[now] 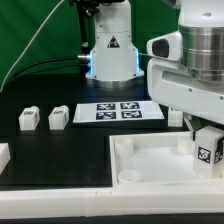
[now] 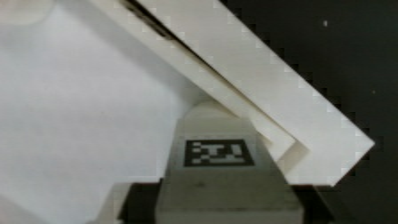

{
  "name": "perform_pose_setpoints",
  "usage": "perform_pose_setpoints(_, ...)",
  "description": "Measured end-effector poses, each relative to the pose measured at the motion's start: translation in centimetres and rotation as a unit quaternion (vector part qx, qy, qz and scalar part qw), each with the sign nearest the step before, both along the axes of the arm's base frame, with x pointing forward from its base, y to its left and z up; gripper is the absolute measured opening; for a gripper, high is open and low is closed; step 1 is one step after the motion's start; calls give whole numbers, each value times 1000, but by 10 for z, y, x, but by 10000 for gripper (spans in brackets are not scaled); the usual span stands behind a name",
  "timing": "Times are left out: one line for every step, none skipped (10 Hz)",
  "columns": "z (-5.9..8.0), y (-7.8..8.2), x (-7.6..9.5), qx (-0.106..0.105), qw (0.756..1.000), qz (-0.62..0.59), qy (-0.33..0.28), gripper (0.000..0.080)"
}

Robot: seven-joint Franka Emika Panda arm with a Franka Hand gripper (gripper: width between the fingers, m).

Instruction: Assemble one leg

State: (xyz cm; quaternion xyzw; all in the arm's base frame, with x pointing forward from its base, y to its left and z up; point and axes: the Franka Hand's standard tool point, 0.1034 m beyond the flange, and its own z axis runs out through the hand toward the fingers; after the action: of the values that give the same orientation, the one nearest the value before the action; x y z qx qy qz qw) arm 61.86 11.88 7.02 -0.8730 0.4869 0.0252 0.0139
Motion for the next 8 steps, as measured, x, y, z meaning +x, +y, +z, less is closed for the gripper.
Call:
perform_pose_setpoints(0, 1, 0, 1, 998, -56, 3, 294)
perform_pose_setpoints(0, 2, 0, -1, 995, -103, 5, 294)
perform_pose_setpoints(0, 2, 0, -2, 989, -151, 6, 294)
perform_pose_setpoints(1, 2, 1, -3, 983, -185, 7, 294)
perform_pose_setpoints(1, 2, 1, -5, 969, -248, 9, 294)
perform_pose_setpoints(1, 2, 1, -6, 955, -296, 11, 294)
perform_pose_setpoints(1, 2, 2, -8, 940, -342, 12, 294)
perform_pose_setpoints(2, 2, 2, -11, 914, -406, 13, 294)
